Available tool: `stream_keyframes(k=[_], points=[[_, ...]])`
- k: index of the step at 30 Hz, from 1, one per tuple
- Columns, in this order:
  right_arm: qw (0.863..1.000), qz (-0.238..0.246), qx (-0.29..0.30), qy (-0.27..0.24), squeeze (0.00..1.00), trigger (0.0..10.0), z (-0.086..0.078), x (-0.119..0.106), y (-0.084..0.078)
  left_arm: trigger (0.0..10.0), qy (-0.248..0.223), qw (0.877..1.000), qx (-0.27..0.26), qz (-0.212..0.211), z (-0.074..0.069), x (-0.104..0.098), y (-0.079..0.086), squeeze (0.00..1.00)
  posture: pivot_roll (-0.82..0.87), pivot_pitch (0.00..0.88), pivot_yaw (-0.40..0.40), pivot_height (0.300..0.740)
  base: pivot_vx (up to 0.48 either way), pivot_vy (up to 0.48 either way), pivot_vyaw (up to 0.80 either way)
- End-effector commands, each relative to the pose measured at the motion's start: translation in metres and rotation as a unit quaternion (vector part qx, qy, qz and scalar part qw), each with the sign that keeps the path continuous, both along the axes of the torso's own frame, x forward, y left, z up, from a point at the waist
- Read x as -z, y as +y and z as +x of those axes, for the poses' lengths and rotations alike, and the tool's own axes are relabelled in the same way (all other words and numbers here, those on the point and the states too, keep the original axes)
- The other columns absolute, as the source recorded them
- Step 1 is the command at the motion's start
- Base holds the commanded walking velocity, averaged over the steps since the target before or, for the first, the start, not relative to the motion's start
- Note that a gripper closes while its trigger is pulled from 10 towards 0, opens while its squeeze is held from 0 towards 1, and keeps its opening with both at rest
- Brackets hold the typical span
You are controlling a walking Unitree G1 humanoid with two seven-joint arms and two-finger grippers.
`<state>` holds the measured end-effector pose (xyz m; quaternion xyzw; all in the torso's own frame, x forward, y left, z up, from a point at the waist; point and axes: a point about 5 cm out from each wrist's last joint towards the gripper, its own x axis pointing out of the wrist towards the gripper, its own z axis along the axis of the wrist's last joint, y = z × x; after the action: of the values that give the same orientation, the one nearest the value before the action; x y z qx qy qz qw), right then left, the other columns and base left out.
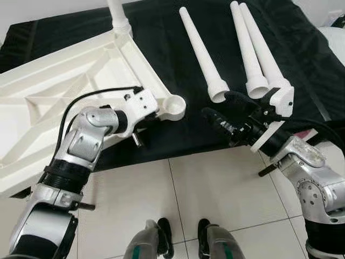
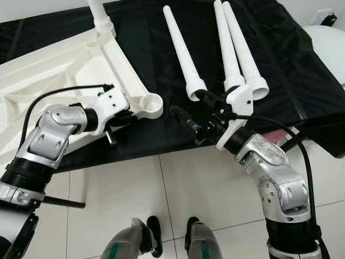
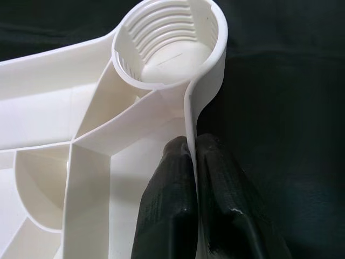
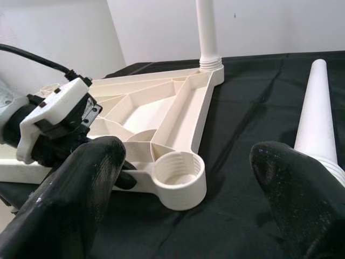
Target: Building children table
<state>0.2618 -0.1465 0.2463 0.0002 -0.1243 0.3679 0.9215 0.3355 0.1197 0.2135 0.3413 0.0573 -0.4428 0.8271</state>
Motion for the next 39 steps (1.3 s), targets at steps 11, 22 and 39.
stream_keyframes(k=[11, 22, 39], points=[[1.000, -0.002, -0.006, -0.002, 0.00, 10.0, -0.001, 0.001, 0.002, 10.0, 0.059, 0.998, 0.026, 0.020, -0.015, 0.026, -0.007, 0.00, -0.11, 0.230, 0.096, 0.740, 0.000, 0.000, 0.00], [1.000, -0.001, -0.007, -0.003, 0.00, 10.0, 0.000, 0.001, 0.002, 10.0, 0.073, 0.997, 0.036, 0.014, -0.023, 0.027, -0.010, 1.00, -0.11, 0.229, 0.098, 0.740, 0.000, 0.000, 0.00], [1.000, 0.015, -0.001, -0.009, 0.00, 10.0, 0.004, -0.004, 0.001, 10.0, 0.015, 0.999, 0.020, -0.030, -0.009, -0.032, 0.008, 0.00, -0.09, 0.235, 0.095, 0.740, 0.000, 0.000, 0.00]])
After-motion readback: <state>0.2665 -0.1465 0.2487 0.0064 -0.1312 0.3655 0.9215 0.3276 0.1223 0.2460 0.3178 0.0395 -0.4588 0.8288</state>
